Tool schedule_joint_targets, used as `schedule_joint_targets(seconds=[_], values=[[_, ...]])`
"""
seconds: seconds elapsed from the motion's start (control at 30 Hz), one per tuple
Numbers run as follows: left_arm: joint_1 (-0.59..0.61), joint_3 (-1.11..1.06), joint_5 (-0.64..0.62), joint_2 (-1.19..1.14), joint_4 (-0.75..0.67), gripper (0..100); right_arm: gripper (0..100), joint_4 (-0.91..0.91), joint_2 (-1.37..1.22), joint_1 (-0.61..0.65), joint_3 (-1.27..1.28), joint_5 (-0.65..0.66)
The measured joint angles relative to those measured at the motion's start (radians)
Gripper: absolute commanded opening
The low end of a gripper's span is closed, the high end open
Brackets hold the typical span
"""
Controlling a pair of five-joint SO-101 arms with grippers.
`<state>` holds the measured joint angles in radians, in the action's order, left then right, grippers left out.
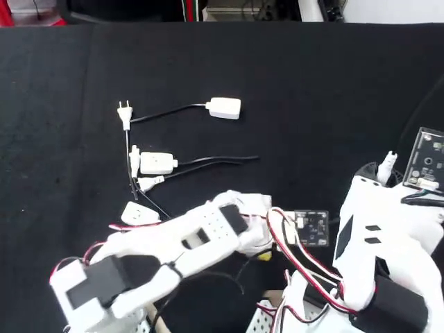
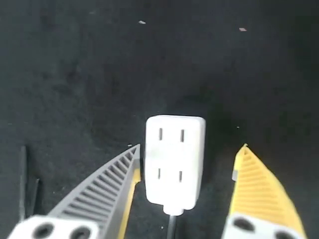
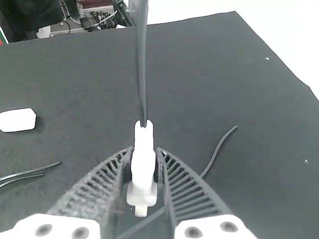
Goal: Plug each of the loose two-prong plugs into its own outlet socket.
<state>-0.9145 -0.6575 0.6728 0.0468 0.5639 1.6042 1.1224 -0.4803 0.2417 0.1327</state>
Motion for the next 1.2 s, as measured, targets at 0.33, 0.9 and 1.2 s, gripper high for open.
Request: schedule_joint_targets(seconds=[0.33, 0.9, 1.2], values=[[0.063, 0.060, 0.006, -0.126, 0.020, 27, 1.1, 0.000, 0.000, 0.000, 0.031, 0.029], [0.115, 0.213, 0.008, -0.195, 0.247, 5, 1.1, 0.005, 0.000, 0.000, 0.031, 0.035], [0.199, 0.201, -0.014, 0.009, 0.446, 4, 1.1, 0.005, 0.000, 0.000, 0.077, 0.035]])
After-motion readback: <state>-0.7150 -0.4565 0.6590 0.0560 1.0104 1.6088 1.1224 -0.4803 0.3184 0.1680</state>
